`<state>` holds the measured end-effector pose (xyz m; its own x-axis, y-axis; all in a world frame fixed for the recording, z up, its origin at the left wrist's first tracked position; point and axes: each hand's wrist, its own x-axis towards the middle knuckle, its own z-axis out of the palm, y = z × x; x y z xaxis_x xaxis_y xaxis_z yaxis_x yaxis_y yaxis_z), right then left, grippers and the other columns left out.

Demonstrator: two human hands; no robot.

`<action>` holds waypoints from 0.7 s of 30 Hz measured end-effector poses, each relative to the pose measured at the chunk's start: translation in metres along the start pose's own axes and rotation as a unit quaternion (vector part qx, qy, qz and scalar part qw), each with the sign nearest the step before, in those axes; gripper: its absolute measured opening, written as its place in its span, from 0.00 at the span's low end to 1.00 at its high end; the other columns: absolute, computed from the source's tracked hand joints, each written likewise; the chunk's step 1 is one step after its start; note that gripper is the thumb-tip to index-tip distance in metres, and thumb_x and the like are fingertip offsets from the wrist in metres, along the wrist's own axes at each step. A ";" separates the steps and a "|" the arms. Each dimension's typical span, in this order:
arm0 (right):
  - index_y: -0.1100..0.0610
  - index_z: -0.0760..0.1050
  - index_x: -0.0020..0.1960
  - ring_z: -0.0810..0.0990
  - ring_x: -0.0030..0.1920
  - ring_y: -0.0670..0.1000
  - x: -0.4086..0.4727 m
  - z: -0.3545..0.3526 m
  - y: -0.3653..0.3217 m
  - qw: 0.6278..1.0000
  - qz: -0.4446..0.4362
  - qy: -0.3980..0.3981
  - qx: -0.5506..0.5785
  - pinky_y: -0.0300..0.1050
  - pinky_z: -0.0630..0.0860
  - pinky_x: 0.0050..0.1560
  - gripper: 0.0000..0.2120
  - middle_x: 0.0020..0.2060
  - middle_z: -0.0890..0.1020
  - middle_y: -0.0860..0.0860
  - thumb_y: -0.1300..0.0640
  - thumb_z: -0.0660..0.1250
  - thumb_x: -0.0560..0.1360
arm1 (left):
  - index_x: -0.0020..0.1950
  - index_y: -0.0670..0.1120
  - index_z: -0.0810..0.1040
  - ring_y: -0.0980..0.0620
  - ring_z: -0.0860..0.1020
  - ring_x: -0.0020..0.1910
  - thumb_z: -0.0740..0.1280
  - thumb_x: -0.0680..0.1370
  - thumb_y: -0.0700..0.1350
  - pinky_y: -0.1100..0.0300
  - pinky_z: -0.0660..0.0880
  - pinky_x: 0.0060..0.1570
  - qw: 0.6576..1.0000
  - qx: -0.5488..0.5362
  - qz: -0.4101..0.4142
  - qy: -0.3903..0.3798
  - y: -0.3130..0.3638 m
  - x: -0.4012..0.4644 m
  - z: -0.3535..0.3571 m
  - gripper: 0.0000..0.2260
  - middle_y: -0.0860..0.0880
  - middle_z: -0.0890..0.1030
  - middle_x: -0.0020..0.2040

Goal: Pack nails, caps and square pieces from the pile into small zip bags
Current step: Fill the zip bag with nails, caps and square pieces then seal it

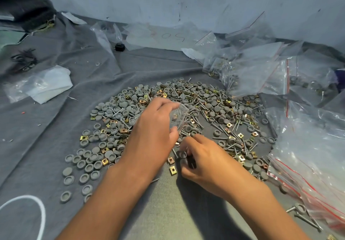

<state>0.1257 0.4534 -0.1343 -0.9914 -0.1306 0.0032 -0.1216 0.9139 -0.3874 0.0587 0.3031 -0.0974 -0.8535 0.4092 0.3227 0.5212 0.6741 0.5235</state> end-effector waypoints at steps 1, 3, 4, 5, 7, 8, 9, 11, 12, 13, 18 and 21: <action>0.45 0.68 0.53 0.74 0.47 0.49 -0.001 -0.001 -0.001 1.000 -0.001 -0.006 0.002 0.48 0.76 0.49 0.11 0.48 0.69 0.43 0.47 0.67 0.75 | 0.70 0.50 0.75 0.60 0.73 0.57 0.73 0.75 0.40 0.69 0.67 0.58 1.000 0.001 0.000 0.000 0.000 0.000 0.000 0.24 0.58 0.73 0.62; 0.46 0.68 0.50 0.74 0.45 0.50 -0.001 -0.002 -0.003 1.000 -0.004 -0.013 0.004 0.50 0.76 0.47 0.10 0.48 0.70 0.44 0.49 0.68 0.74 | 0.70 0.50 0.75 0.60 0.73 0.58 0.73 0.75 0.40 0.69 0.66 0.59 1.000 0.002 0.000 -0.001 0.000 0.000 0.001 0.24 0.58 0.73 0.62; 0.47 0.69 0.49 0.75 0.44 0.51 -0.001 -0.003 -0.004 1.000 -0.004 -0.013 0.003 0.51 0.77 0.47 0.09 0.47 0.71 0.45 0.50 0.68 0.74 | 0.70 0.50 0.75 0.60 0.73 0.58 0.73 0.75 0.40 0.68 0.66 0.59 1.000 0.003 0.000 -0.002 0.000 0.000 0.001 0.24 0.58 0.73 0.62; 0.47 0.69 0.49 0.76 0.44 0.51 -0.001 -0.004 -0.005 1.000 -0.003 -0.014 0.000 0.51 0.77 0.46 0.08 0.46 0.72 0.45 0.50 0.67 0.74 | 0.70 0.51 0.75 0.60 0.73 0.59 0.73 0.75 0.41 0.68 0.66 0.59 1.000 0.005 -0.001 -0.003 0.000 -0.001 0.002 0.24 0.58 0.72 0.62; 0.47 0.69 0.49 0.76 0.44 0.51 -0.001 -0.006 -0.008 1.000 0.002 -0.012 -0.010 0.51 0.77 0.45 0.07 0.45 0.73 0.45 0.50 0.66 0.74 | 0.70 0.51 0.74 0.60 0.72 0.59 0.73 0.75 0.41 0.69 0.65 0.59 1.000 0.008 -0.004 -0.005 0.000 -0.001 0.003 0.24 0.58 0.72 0.63; 0.47 0.69 0.49 0.76 0.43 0.52 -0.001 -0.006 -0.009 1.000 0.005 -0.007 -0.013 0.50 0.76 0.45 0.07 0.45 0.74 0.46 0.50 0.65 0.74 | 0.70 0.51 0.74 0.60 0.72 0.60 0.73 0.75 0.41 0.69 0.64 0.60 1.000 0.008 -0.005 -0.006 0.000 0.000 0.003 0.24 0.58 0.72 0.63; 0.48 0.69 0.49 0.75 0.43 0.52 -0.001 -0.006 -0.010 1.000 0.008 -0.001 -0.018 0.51 0.76 0.44 0.06 0.44 0.74 0.46 0.50 0.64 0.74 | 0.70 0.51 0.74 0.60 0.72 0.60 0.73 0.75 0.41 0.70 0.64 0.60 1.000 0.008 -0.005 -0.007 0.000 0.000 0.003 0.24 0.58 0.72 0.63; 0.50 0.68 0.50 0.75 0.42 0.54 0.000 -0.006 -0.011 0.999 0.008 0.020 -0.031 0.52 0.75 0.43 0.05 0.43 0.74 0.47 0.52 0.62 0.76 | 0.70 0.51 0.74 0.61 0.72 0.59 0.72 0.75 0.41 0.70 0.64 0.60 1.000 0.006 -0.005 -0.008 0.000 0.000 0.003 0.24 0.58 0.72 0.63; 0.50 0.68 0.50 0.75 0.42 0.55 0.001 -0.005 -0.011 0.999 0.008 0.030 -0.037 0.52 0.75 0.43 0.05 0.43 0.74 0.47 0.52 0.62 0.76 | 0.71 0.51 0.74 0.61 0.72 0.58 0.72 0.75 0.41 0.70 0.65 0.60 1.000 0.006 -0.005 -0.008 -0.001 0.000 0.003 0.24 0.58 0.72 0.62; 0.50 0.69 0.52 0.75 0.43 0.55 0.001 -0.004 -0.012 0.998 0.007 0.037 -0.041 0.52 0.75 0.43 0.05 0.43 0.73 0.47 0.52 0.61 0.77 | 0.71 0.51 0.74 0.61 0.72 0.58 0.72 0.75 0.41 0.69 0.65 0.60 1.000 0.007 -0.004 -0.008 -0.001 0.000 0.003 0.24 0.58 0.72 0.62; 0.50 0.73 0.57 0.78 0.46 0.54 0.001 0.008 -0.016 0.996 -0.003 0.060 -0.062 0.50 0.76 0.46 0.09 0.46 0.73 0.48 0.50 0.59 0.79 | 0.71 0.52 0.74 0.63 0.71 0.54 0.73 0.75 0.41 0.71 0.64 0.59 1.000 0.007 -0.001 -0.006 -0.001 0.000 0.003 0.24 0.59 0.72 0.61; 0.52 0.77 0.51 0.77 0.41 0.48 0.001 0.006 -0.011 0.994 0.006 0.106 0.029 0.44 0.75 0.42 0.04 0.42 0.77 0.47 0.55 0.66 0.77 | 0.70 0.52 0.75 0.63 0.70 0.52 0.73 0.75 0.41 0.70 0.65 0.59 1.000 0.006 0.000 -0.006 -0.002 -0.001 0.003 0.24 0.59 0.72 0.61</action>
<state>0.1259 0.4415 -0.1354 -0.9814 -0.0309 0.1893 -0.1131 0.8903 -0.4412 0.0583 0.3034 -0.1006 -0.8533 0.4165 0.3137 0.5214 0.6815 0.5136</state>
